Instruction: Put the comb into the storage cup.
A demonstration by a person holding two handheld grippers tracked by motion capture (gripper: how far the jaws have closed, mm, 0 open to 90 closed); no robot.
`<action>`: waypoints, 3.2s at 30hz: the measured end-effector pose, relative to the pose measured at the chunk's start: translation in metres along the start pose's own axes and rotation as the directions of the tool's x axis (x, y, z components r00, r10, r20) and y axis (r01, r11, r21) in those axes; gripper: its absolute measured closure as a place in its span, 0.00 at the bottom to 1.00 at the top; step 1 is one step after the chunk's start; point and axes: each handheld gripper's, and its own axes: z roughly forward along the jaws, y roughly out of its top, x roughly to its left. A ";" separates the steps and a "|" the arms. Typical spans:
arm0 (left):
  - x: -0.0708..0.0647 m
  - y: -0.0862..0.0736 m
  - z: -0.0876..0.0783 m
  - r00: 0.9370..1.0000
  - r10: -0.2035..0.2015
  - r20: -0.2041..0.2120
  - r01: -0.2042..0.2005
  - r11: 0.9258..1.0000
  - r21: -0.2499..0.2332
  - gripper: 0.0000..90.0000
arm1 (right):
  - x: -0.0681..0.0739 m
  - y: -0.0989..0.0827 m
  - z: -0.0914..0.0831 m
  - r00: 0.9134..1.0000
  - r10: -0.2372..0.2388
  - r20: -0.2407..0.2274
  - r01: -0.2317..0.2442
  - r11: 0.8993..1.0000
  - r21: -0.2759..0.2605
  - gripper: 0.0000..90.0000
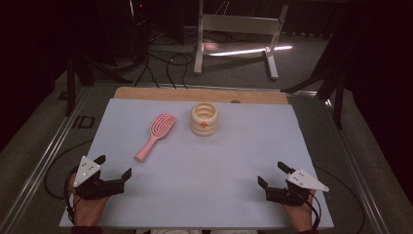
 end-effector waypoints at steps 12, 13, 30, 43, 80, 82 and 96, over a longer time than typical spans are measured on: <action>-0.004 0.010 0.015 0.999 0.030 0.031 -0.031 0.999 0.027 0.00 | -0.001 0.000 0.000 1.000 0.004 0.001 -0.004 1.000 0.000 0.10; -0.004 0.010 0.016 0.999 0.032 0.034 -0.033 0.999 0.029 0.00 | -0.001 0.000 0.000 1.000 0.003 0.002 -0.003 1.000 0.001 0.10; -0.001 0.023 0.034 0.999 0.039 0.035 -0.043 0.993 0.109 0.00 | -0.001 0.000 0.001 1.000 0.005 0.001 -0.005 1.000 0.004 0.10; 0.001 0.031 0.049 0.999 0.040 0.035 -0.046 0.985 0.167 0.00 | -0.001 -0.001 0.001 1.000 0.005 -0.002 -0.005 1.000 0.005 0.10; 0.000 0.048 0.082 0.997 0.069 0.018 -0.072 0.957 0.281 0.00 | -0.002 -0.001 0.002 1.000 0.007 -0.002 -0.007 1.000 0.003 0.10; 0.001 0.049 0.084 0.998 0.067 0.019 -0.070 0.957 0.283 0.00 | -0.002 -0.001 0.002 1.000 0.005 -0.001 -0.005 1.000 0.002 0.09; 0.005 0.058 0.094 0.999 0.051 0.016 -0.054 0.952 0.303 0.00 | -0.001 0.000 0.001 1.000 -0.004 0.001 0.004 1.000 -0.009 0.10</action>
